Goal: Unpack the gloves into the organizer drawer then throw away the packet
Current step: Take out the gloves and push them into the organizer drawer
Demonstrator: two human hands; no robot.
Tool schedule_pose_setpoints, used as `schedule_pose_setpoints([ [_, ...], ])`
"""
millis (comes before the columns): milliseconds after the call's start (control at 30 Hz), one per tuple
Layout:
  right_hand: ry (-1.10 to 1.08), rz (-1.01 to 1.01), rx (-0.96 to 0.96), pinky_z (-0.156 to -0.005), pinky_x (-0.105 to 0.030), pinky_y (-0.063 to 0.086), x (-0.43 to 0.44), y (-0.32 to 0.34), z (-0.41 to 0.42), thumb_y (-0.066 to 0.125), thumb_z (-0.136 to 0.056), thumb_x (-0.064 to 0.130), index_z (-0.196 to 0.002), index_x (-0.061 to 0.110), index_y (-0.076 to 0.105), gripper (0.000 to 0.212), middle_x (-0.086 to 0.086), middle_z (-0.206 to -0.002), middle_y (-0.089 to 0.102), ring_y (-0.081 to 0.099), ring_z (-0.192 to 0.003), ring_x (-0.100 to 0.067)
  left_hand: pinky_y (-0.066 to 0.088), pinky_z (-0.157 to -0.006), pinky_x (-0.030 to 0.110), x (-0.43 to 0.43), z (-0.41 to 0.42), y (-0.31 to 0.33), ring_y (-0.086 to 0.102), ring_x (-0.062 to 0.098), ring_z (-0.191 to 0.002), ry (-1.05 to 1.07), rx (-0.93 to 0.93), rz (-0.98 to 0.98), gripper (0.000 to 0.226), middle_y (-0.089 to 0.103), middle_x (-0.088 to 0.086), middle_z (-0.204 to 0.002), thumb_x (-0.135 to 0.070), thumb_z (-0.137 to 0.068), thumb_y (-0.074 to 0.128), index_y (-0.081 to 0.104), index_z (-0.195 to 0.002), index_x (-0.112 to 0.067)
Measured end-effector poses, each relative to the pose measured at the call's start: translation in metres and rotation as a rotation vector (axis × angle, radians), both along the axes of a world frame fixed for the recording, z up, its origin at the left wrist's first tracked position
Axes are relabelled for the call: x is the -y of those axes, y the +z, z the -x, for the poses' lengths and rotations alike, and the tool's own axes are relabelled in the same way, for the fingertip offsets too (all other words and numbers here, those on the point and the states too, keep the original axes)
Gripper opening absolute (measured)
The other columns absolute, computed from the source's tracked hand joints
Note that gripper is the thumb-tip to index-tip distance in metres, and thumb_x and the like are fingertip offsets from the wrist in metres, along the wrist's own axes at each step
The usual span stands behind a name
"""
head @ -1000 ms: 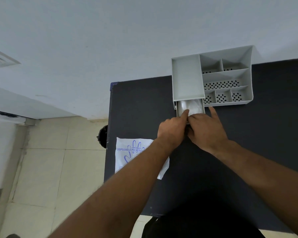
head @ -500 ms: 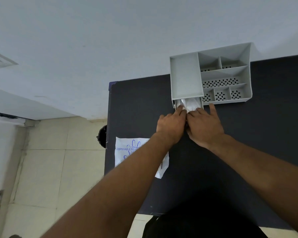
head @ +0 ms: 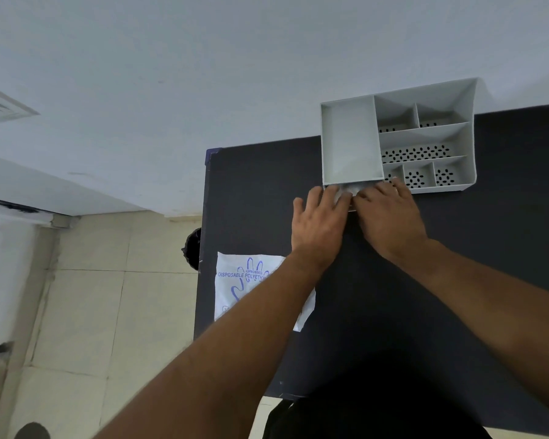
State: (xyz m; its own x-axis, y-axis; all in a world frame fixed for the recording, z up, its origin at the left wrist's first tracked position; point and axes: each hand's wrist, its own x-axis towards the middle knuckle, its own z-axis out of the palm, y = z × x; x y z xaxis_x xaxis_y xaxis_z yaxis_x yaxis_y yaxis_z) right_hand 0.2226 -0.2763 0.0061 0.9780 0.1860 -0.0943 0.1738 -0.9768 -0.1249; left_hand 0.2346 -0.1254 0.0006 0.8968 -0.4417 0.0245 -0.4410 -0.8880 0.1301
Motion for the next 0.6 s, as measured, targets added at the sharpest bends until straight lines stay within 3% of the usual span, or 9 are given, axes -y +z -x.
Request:
schedule_pose_setpoints([
  [167,-0.123,-0.172,0.174,-0.095,-0.048,0.044,0.003,-0.002,0.002,0.068,-0.086,0.015,-0.119,0.013,0.063,0.033,-0.014,-0.113,0.056,0.054,-0.107,-0.034,0.045,-0.097,0.049,-0.005,-0.013,-0.004,0.037,0.033,-0.138,0.019,-0.068,0.055,0.060,0.043,0.012,-0.151,-0.016,-0.089,0.070,0.046,-0.144,-0.020],
  [400,-0.204,-0.166,0.127,-0.104,-0.055,0.041,0.009,-0.010,-0.008,0.066,-0.089,0.032,-0.140,0.019,0.048,0.056,-0.020,-0.149,0.037,0.039,-0.135,-0.040,0.040,-0.107,0.054,-0.008,-0.025,-0.008,0.027,0.031,-0.149,-0.001,-0.128,0.093,0.055,0.038,0.010,-0.157,-0.022,-0.098,0.060,0.040,-0.148,-0.020],
  [600,-0.187,-0.170,0.027,-0.115,-0.057,0.033,0.008,-0.017,-0.025,0.058,-0.096,0.026,-0.152,0.018,0.034,0.062,-0.023,-0.163,0.012,0.026,-0.147,-0.043,0.030,-0.114,0.059,-0.001,-0.042,-0.007,-0.003,0.031,-0.157,-0.001,-0.155,-0.024,0.059,0.011,0.009,-0.170,-0.025,-0.104,0.043,0.022,-0.159,-0.019],
])
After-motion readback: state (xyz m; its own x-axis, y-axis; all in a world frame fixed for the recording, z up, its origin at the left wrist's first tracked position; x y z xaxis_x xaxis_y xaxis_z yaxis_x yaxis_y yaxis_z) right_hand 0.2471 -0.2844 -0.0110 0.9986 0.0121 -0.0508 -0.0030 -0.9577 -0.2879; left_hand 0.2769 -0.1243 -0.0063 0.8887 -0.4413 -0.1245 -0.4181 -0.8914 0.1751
